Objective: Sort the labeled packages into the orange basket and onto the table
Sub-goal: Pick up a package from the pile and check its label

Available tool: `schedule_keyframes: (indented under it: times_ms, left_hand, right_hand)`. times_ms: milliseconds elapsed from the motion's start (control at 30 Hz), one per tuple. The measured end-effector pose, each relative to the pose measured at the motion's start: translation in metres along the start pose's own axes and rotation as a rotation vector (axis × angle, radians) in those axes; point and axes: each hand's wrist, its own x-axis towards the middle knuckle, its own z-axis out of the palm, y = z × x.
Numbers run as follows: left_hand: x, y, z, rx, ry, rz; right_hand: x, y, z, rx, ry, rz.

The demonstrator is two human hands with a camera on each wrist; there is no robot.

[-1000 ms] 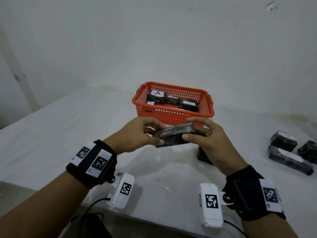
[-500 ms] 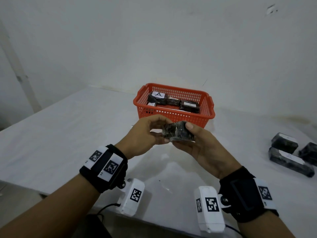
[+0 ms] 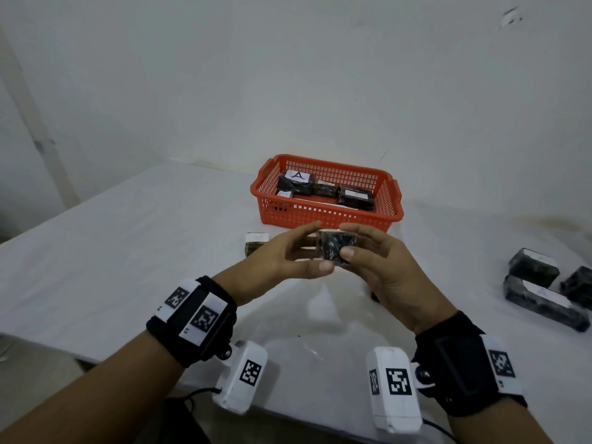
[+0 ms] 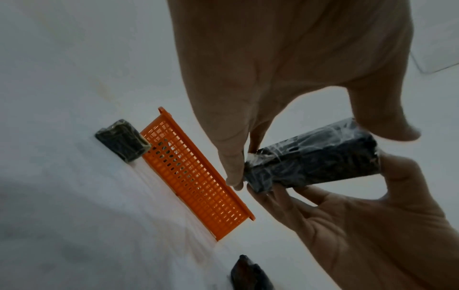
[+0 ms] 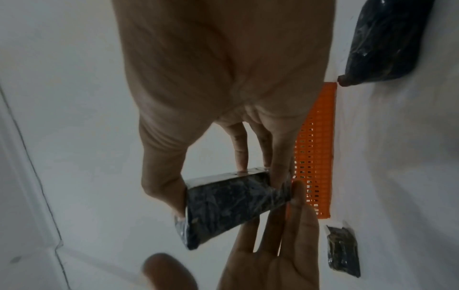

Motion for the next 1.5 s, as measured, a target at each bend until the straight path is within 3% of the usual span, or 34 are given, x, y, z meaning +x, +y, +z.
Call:
schedule_keyframes:
  times_ms: [233,467,600,833,1067,1400,1500]
  left_hand:
    - [0.002,0.004,0.007,-0.009,0.12,0.04]
    - [-0.005,0.012,0.01,0.007,0.025,0.04]
    - [-0.002,0.011,0.01,0.005,0.11,0.048]
    - [-0.004,0.011,0.009,-0.015,0.021,0.045]
    - [0.0,0.01,0.007,0.0,0.087,0.032]
    - [-0.001,0.011,0.008,0.036,0.049,0.01]
    - [0.0,0.011,0.009,0.017,0.087,0.029]
  right_hand:
    - [-0.006,0.0,-0.003,0.029,-0.055,0.063]
    - [-0.008,-0.001,0.002,-0.047,-0.025,-0.026]
    - [-0.01,-0.001,0.002,-0.066,-0.085,0.02]
    - [-0.011,-0.002,-0.002,-0.06,-0.054,-0.015]
    - [-0.015,-0.007,0.0,-0.09,-0.11,-0.023]
    - [-0.016,-0.005,0.004,-0.069,-0.018,-0.015]
    - [-0.017,-0.005,0.004,-0.078,-0.048,0.032]
